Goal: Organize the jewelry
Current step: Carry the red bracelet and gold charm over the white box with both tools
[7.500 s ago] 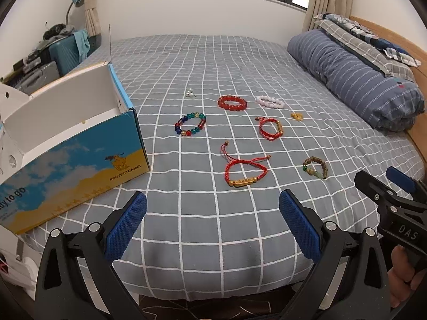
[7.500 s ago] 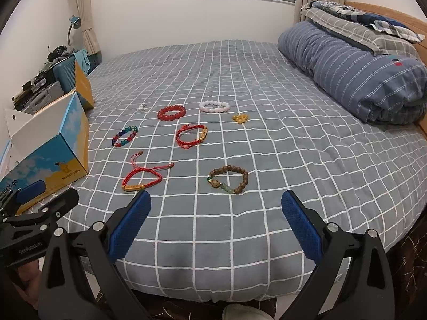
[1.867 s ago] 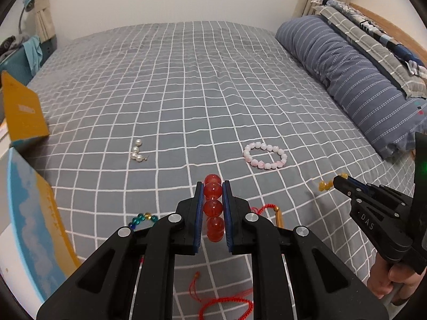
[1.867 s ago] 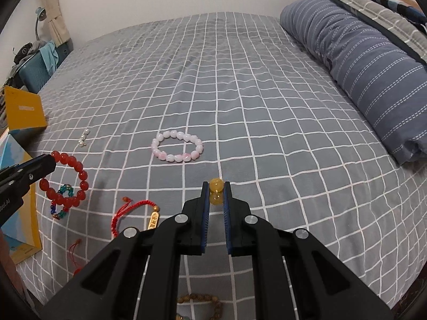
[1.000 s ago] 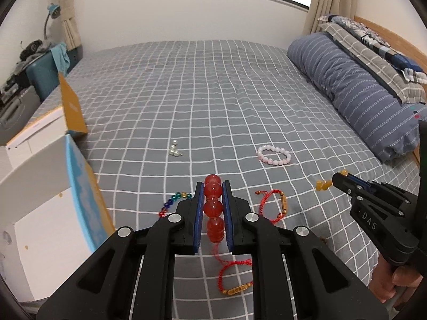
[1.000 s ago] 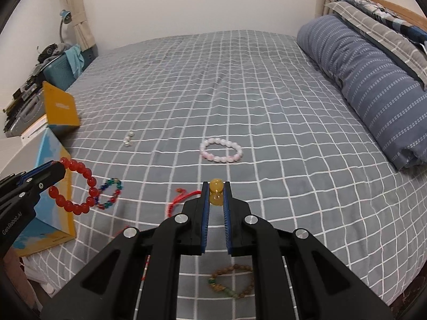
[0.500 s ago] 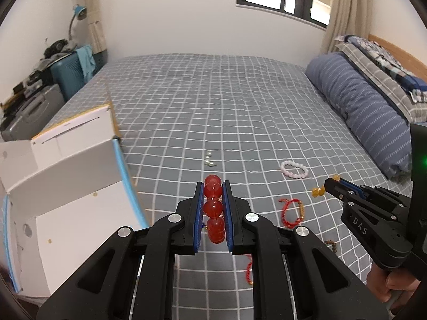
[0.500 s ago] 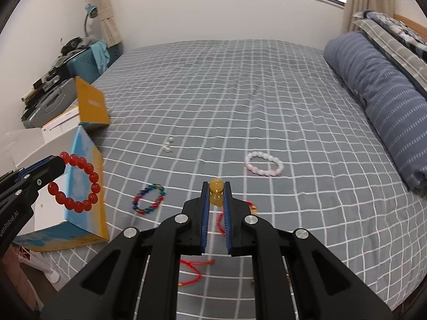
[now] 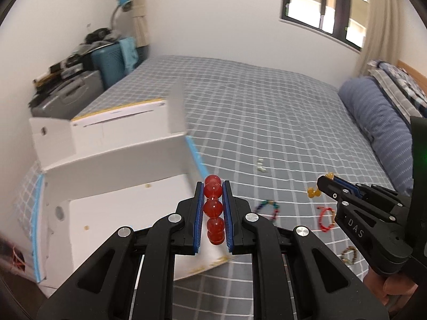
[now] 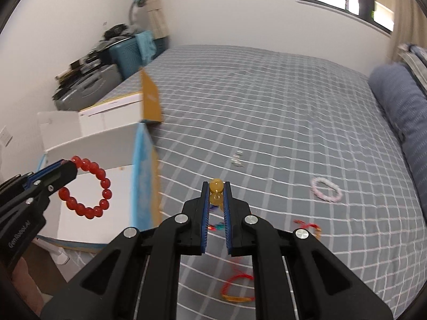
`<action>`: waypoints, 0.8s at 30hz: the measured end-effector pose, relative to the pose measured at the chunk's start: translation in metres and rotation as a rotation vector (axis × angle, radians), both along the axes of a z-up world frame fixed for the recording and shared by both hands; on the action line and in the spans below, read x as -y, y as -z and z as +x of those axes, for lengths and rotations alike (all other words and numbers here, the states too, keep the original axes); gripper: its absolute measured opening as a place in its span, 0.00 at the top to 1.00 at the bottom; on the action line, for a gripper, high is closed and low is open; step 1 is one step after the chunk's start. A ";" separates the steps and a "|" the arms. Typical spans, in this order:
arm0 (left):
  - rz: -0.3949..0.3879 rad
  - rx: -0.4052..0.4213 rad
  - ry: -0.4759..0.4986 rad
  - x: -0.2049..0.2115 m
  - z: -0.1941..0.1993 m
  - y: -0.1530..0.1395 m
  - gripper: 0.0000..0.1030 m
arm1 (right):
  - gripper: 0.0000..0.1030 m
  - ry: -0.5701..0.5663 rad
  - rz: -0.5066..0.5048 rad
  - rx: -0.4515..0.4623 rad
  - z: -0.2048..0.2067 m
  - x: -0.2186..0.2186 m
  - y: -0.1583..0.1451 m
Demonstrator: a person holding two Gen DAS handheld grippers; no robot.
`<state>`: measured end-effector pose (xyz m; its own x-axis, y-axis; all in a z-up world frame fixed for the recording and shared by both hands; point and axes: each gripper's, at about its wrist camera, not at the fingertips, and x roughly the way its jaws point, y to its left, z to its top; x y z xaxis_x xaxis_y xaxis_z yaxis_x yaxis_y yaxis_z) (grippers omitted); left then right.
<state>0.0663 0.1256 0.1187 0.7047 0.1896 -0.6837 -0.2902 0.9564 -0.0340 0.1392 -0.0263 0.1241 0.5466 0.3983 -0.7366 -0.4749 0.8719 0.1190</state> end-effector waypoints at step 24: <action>-0.084 -0.152 -0.323 -0.175 -0.076 0.074 0.87 | 0.91 -0.254 -0.089 -0.116 -0.041 -0.190 0.063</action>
<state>-0.0102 0.3008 0.0446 0.5070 0.3245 -0.7985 -0.5849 0.8100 -0.0422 0.0985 0.1632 0.0612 0.3481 0.4426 -0.8264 -0.6670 0.7363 0.1134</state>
